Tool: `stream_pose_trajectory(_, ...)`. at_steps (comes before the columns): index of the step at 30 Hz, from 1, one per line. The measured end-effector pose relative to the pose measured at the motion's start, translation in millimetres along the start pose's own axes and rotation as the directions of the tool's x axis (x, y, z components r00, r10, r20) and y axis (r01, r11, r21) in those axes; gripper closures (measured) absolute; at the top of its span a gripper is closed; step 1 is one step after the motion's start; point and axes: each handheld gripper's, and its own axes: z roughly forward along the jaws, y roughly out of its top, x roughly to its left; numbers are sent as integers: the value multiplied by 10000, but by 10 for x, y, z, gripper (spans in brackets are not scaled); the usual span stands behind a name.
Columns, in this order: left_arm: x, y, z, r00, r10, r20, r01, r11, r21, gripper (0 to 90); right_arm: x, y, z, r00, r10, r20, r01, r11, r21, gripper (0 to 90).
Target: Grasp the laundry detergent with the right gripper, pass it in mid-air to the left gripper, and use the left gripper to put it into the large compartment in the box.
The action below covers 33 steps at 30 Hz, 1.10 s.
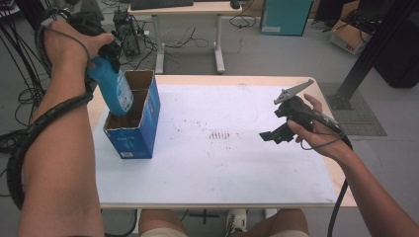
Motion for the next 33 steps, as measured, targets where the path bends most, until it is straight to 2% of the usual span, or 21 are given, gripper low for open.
stream_pose_trajectory(4,-8,-10,120,9999,-128,98,128,9999,7,361,-7,-6,-6,10000,9,-29,-9,10000,74,4)
stream_pose_trajectory(8,-13,-22,221,9999,-68,132,67,10000,18,362,0,-15,4,9999,169,12,-169,9999,32,4)
stream_pose_trajectory(12,-20,-33,339,9999,-15,126,15,10000,53,362,-7,-25,18,10000,22,-30,-22,10000,76,4)
stream_pose_trajectory(15,-29,-43,435,9999,15,122,-16,10000,41,362,12,-28,43,9998,222,-16,-221,9997,95,4)
stream_pose_trajectory(21,-52,-61,686,9999,163,22,-164,9993,337,362,8,-33,82,9999,86,-97,-85,9999,141,4)
stream_pose_trajectory(22,-56,-63,714,9999,152,9,-153,9993,328,362,21,-33,97,9997,223,-50,-223,9997,132,4)
stream_pose_trajectory(24,-57,-67,779,9998,176,23,-177,9992,355,362,14,-39,100,9999,129,-68,-128,9997,198,4)
stream_pose_trajectory(26,-62,-73,850,9998,192,43,-193,9992,337,362,22,-43,108,9995,325,-35,-324,9992,220,4)
stream_pose_trajectory(27,-73,-77,883,9999,160,66,-162,9993,323,362,6,-49,107,9998,182,-58,-180,9995,247,4)
stream_pose_trajectory(28,-78,-79,911,9998,193,67,-195,9991,367,362,12,-51,114,9995,325,-40,-324,9992,220,4)
stream_pose_trajectory(33,-114,-85,1031,9996,275,16,-275,9991,317,362,0,-68,136,9995,309,-84,-306,9990,322,4)
